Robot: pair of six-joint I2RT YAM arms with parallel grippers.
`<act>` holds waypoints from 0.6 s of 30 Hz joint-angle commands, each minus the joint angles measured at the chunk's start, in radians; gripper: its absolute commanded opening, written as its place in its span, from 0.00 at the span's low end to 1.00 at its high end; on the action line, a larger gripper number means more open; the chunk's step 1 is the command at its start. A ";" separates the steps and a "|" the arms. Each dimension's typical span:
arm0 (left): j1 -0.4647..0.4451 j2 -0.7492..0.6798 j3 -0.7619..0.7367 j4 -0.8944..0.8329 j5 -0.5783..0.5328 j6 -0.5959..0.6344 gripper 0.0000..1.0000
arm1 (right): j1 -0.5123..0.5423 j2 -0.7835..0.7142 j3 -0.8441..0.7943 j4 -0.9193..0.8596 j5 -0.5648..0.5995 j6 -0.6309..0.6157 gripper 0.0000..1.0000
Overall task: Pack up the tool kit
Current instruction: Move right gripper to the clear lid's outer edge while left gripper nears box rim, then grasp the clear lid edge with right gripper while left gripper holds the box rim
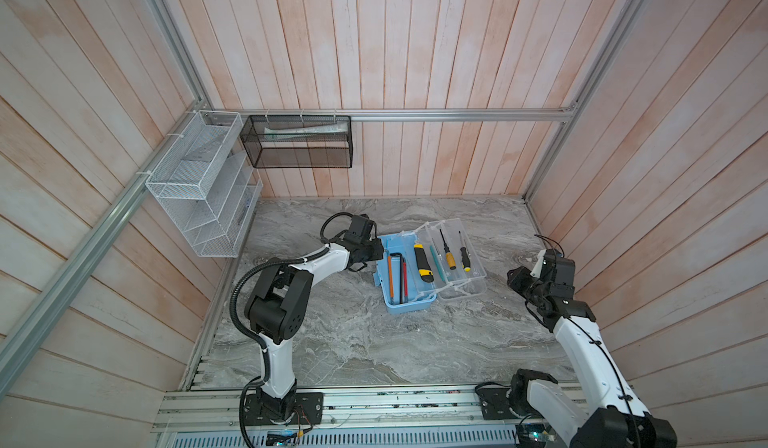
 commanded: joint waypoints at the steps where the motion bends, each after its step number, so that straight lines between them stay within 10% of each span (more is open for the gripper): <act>1: 0.000 0.021 0.041 -0.007 -0.013 0.010 0.46 | -0.006 0.011 -0.056 0.090 -0.123 0.041 0.33; 18: -0.011 0.073 0.070 0.025 0.046 -0.016 0.24 | 0.010 0.165 -0.155 0.282 -0.281 0.022 0.32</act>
